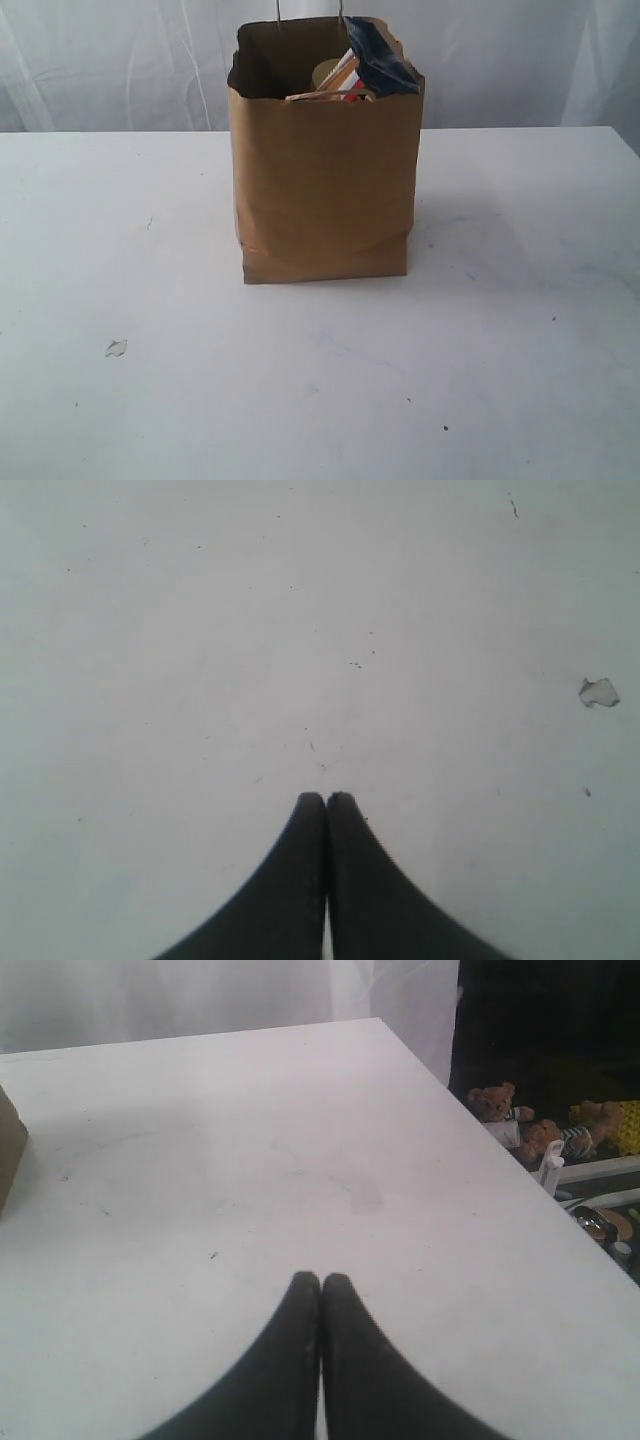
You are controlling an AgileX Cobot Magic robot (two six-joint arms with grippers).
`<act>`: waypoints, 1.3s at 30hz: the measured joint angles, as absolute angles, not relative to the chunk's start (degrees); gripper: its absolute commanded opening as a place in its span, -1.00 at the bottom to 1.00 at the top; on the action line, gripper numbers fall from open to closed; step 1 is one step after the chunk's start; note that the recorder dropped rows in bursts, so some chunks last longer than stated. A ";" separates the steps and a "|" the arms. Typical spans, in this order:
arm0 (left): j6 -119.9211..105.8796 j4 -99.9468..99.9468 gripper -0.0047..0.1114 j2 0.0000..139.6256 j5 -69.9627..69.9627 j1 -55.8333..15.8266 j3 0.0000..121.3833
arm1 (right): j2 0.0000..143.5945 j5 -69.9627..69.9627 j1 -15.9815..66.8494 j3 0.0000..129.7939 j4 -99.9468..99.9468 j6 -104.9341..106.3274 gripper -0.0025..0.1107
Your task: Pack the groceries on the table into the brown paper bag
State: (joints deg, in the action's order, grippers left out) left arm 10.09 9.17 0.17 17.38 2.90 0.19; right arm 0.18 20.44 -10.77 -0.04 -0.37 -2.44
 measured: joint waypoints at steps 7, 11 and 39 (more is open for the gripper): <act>-7.59 -1.82 -0.92 0.17 14.52 2.53 0.19 | 0.18 20.65 -10.77 -0.04 -0.37 -2.55 -0.96; -15.45 -9.11 -0.92 0.17 13.31 2.53 0.19 | 0.18 20.74 -10.77 -0.04 0.00 -2.55 -0.96; -0.54 -1.66 -0.92 0.17 13.21 0.17 0.19 | 0.18 20.77 -10.67 -0.04 0.00 -2.55 -0.96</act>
